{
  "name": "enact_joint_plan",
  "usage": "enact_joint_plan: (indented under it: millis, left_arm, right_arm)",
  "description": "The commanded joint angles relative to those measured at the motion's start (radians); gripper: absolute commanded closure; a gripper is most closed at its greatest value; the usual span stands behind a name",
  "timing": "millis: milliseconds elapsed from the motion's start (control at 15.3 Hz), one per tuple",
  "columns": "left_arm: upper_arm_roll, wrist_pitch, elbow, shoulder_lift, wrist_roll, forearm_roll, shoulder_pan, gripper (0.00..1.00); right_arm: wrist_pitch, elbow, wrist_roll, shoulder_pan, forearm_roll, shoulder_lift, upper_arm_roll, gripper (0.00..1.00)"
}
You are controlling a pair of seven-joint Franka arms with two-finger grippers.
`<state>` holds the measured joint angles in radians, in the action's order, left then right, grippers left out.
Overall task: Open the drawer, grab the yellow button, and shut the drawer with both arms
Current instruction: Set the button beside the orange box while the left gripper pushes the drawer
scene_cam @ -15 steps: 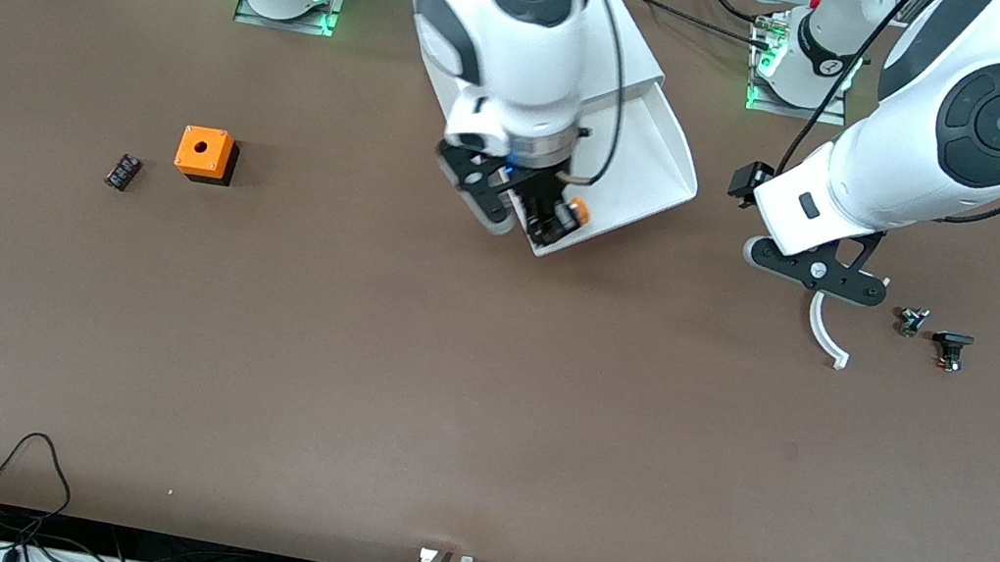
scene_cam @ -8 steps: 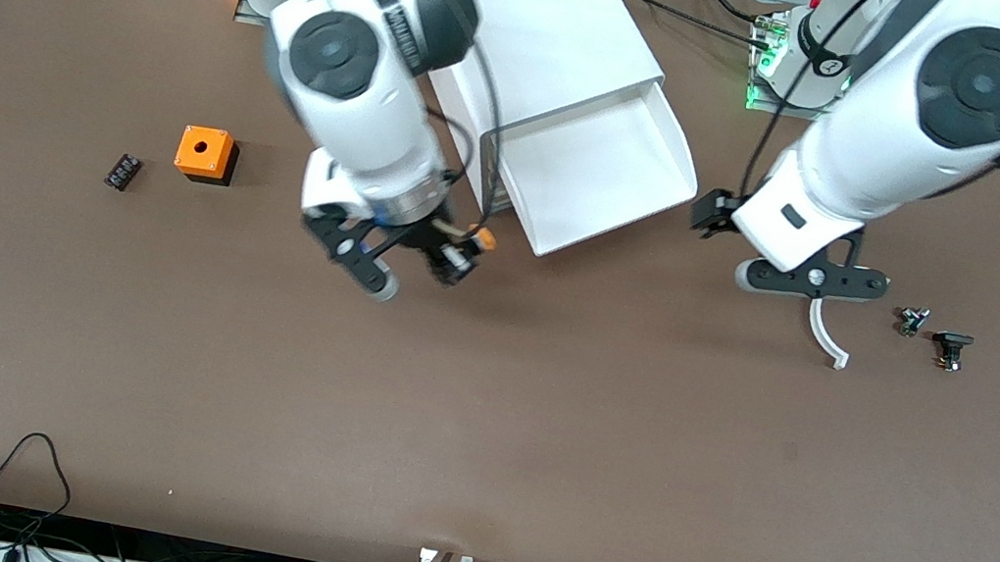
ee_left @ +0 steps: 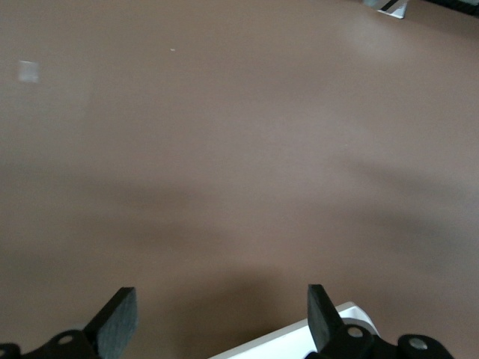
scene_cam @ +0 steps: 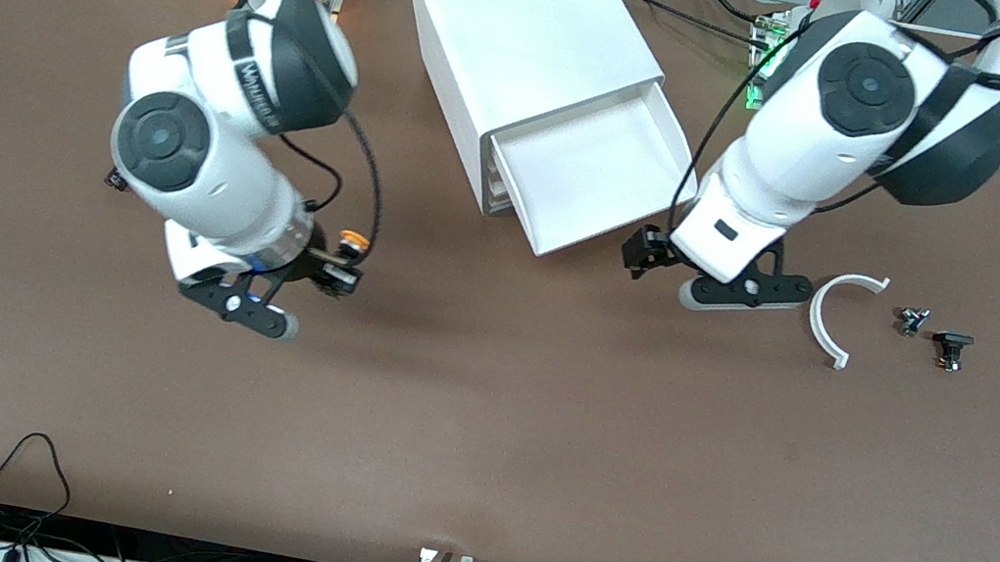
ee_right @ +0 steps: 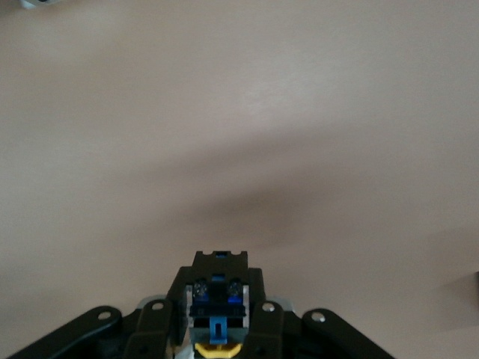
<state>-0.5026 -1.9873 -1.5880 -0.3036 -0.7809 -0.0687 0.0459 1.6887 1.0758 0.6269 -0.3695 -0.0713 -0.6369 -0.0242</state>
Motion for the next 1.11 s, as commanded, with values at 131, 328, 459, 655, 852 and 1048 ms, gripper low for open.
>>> enact_joint_plan:
  millis: [131, 328, 459, 655, 852, 1048]
  left_arm:
    - [-0.043, -0.146, -0.202, 0.069, -0.128, -0.033, -0.006, 0.0]
    - [-0.047, -0.198, -0.269, 0.066, -0.248, -0.055, 0.04, 0.0]
    - [-0.05, -0.209, -0.311, 0.067, -0.251, -0.097, 0.049, 0.0]
    - [-0.05, -0.211, -0.314, 0.055, -0.251, -0.141, 0.051, 0.0]
    - [-0.05, -0.211, -0.332, 0.058, -0.264, -0.141, 0.045, 0.0]
    - [-0.05, -0.243, -0.348, 0.061, -0.27, -0.141, 0.04, 0.0]
  right_arm:
    - [0.061, 0.205, -0.251, 0.018, -0.001, 0.106, 0.099, 1.0]
    - [0.242, 0.402, -0.41, 0.018, 0.001, 0.173, 0.171, 1.0]
    - [0.372, 0.519, -0.508, 0.018, -0.008, 0.195, 0.216, 1.0]
    - [0.552, 0.656, -0.576, 0.02, -0.01, 0.204, 0.245, 1.0]
    - [0.661, 0.737, -0.636, 0.046, -0.016, 0.195, 0.257, 1.0]
    - [0.756, 0.797, -0.671, 0.072, -0.019, 0.169, 0.256, 1.0]
